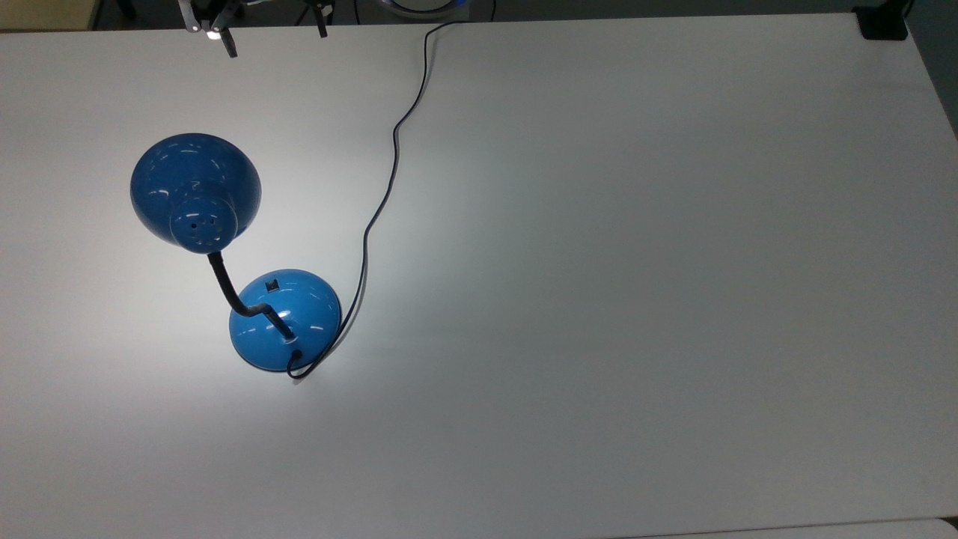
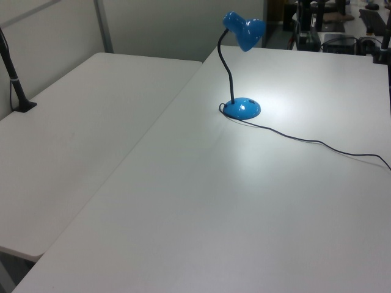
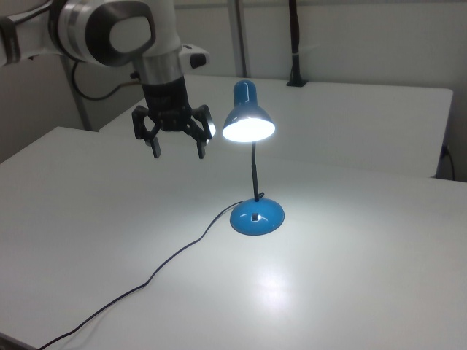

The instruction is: Turn off the lamp

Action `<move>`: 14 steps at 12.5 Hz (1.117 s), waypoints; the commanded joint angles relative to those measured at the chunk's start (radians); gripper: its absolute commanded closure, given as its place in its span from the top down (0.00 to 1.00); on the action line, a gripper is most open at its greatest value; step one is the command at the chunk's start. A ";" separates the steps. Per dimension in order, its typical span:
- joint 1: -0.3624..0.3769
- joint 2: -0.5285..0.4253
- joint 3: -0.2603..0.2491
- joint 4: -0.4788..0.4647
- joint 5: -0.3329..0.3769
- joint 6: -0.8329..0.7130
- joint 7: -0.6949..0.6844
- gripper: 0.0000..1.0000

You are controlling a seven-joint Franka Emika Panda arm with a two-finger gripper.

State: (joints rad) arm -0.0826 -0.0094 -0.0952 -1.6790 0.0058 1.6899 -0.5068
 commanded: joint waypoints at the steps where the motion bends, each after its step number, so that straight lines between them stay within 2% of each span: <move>1: -0.026 0.032 -0.006 -0.056 -0.024 0.101 -0.088 0.98; 2: -0.032 0.043 -0.006 -0.071 -0.020 0.131 -0.082 0.81; 3: -0.042 0.051 -0.006 -0.088 -0.012 0.146 -0.079 0.55; 4: -0.057 0.061 -0.006 -0.108 -0.006 0.180 -0.073 0.24; 5: -0.060 0.069 -0.005 -0.113 0.012 0.204 -0.073 0.08; 6: -0.074 0.084 -0.006 -0.122 0.061 0.238 -0.073 0.00; 8: -0.100 0.118 -0.006 -0.154 0.149 0.334 -0.075 0.00; 14: -0.112 0.264 0.005 -0.238 0.273 0.755 -0.078 0.00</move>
State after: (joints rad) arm -0.1938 0.2306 -0.0975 -1.8743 0.2258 2.3025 -0.5666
